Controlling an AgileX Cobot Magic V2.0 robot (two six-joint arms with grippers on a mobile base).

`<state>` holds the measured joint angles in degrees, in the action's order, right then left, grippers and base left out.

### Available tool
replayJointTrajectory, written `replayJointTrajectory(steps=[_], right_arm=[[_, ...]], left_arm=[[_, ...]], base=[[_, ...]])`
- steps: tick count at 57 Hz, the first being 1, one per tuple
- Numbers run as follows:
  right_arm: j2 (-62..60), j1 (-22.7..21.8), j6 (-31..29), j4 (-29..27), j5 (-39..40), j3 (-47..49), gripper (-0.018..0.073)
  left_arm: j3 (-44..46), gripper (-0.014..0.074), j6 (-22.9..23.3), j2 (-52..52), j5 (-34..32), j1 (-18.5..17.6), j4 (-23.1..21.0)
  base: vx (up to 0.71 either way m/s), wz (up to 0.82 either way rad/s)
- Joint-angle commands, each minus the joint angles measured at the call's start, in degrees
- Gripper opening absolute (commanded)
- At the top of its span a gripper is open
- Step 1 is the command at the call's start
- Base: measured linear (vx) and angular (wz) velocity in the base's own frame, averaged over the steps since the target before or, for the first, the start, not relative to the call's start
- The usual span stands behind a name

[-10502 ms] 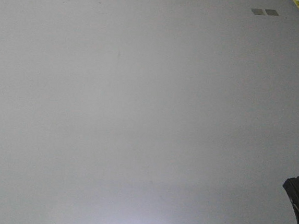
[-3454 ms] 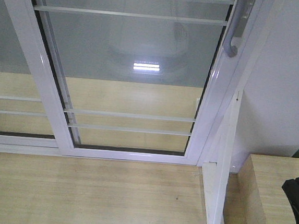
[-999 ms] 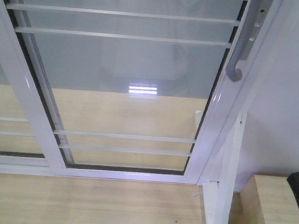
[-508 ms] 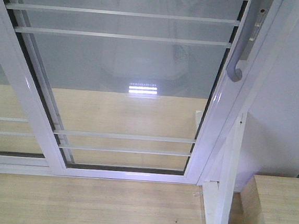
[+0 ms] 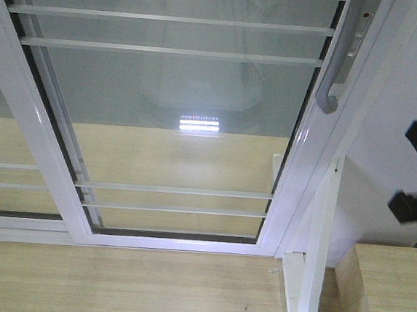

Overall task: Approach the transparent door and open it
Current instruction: 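Raise the right gripper open toward the silver door handle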

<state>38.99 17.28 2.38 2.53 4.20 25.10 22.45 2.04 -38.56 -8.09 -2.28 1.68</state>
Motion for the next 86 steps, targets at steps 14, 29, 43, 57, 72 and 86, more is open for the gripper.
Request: replayJointTrajectory(steps=[14, 29, 43, 57, 72, 86], right_arm=[[27.7, -0.3, -3.3, -0.2, 14.3, 19.4, -0.0002], [37.1, -0.3, -5.6, -0.1, 25.8, 23.0, -0.0002], [37.9, -0.3, -5.6, -0.2, 28.1, 23.0, 0.0010], [37.9, -0.3, -5.7, -0.1, 28.0, 23.0, 0.0136], [37.9, -0.3, -5.7, -0.6, 28.0, 23.0, 0.0554], [37.9, -0.3, -5.7, -3.7, 28.2, 23.0, 0.0727]], left_arm=[[19.4, -0.0006, 0.5, -24.9, -12.8, -0.1, -0.5], [20.7, -0.0006, 0.5, -28.7, -16.6, -0.1, -0.5], [20.7, 0.0032, 0.4, -28.7, -16.3, -0.1, -0.5], [20.7, 0.0168, 0.4, -28.7, -16.4, -0.1, -0.5], [20.7, 0.0467, 0.4, -28.7, -16.4, -0.1, -0.5], [20.7, 0.0634, 0.4, -28.7, -16.6, -0.1, -0.5]], base=[[0.00, 0.00], [0.00, 0.00], [0.00, 0.00], [0.00, 0.00], [0.00, 0.00], [0.00, 0.00]])
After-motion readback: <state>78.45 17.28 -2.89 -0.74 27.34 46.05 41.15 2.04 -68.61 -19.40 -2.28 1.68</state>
